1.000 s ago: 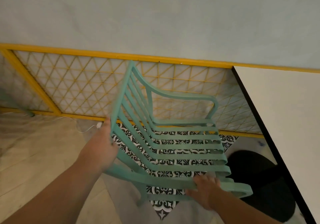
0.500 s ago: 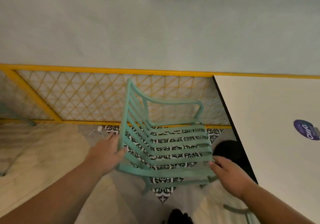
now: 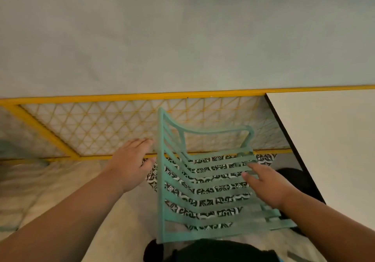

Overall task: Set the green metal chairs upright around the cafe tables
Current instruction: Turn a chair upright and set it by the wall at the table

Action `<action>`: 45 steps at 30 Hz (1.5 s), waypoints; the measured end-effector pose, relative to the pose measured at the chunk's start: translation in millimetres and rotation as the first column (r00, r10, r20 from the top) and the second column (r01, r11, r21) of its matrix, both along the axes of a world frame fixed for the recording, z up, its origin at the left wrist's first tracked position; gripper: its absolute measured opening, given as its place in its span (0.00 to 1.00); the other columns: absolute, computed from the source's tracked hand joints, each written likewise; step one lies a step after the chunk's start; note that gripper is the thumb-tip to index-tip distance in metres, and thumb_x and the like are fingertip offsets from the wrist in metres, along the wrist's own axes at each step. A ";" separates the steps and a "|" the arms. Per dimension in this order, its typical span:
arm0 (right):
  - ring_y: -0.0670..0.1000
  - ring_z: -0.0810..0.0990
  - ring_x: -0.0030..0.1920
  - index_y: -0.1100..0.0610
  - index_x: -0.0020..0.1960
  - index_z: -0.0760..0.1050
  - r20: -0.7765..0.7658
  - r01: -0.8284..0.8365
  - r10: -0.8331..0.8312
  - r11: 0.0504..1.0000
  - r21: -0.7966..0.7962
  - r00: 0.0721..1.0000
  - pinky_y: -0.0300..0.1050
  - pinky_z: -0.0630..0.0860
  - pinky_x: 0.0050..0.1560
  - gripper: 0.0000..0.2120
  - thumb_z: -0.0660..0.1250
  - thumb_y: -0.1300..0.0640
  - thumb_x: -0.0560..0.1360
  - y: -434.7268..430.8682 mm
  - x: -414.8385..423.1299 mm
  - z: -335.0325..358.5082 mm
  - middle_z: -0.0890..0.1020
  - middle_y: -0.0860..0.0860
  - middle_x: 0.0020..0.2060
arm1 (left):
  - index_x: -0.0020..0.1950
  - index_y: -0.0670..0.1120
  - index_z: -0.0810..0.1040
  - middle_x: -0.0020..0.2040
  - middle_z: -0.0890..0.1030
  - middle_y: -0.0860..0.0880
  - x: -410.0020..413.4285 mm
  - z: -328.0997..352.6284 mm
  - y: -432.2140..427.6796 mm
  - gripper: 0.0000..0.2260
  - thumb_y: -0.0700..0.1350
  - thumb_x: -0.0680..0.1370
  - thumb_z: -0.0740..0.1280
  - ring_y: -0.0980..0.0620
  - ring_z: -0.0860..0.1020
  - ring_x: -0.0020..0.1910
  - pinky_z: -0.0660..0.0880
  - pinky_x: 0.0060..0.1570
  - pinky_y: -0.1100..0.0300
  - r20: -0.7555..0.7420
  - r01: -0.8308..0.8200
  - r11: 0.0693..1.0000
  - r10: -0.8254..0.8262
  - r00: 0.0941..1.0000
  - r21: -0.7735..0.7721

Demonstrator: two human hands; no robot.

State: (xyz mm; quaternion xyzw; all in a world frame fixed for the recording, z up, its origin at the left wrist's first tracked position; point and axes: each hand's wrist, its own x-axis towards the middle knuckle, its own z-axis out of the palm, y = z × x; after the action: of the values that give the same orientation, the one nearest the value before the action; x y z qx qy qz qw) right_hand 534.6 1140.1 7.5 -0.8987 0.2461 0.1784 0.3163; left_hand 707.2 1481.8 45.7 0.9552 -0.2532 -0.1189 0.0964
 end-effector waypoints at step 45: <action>0.58 0.76 0.67 0.55 0.72 0.74 0.003 0.924 -0.949 0.305 -0.232 0.314 0.57 0.73 0.68 0.28 0.55 0.37 0.83 308.5 104.8 -31.6 0.78 0.56 0.68 | 0.81 0.53 0.62 0.80 0.66 0.50 284.8 -83.8 -89.6 0.25 0.55 0.84 0.57 0.47 0.60 0.80 0.58 0.77 0.47 -0.040 0.943 0.321 -0.945 0.325 0.089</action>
State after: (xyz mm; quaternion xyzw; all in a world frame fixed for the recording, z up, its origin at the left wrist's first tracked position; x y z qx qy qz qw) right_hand 639.4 1448.6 -24.1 -0.5984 0.7592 -0.0037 0.2559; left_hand 992.0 1392.2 -38.1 0.6350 -0.7558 -0.1553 -0.0389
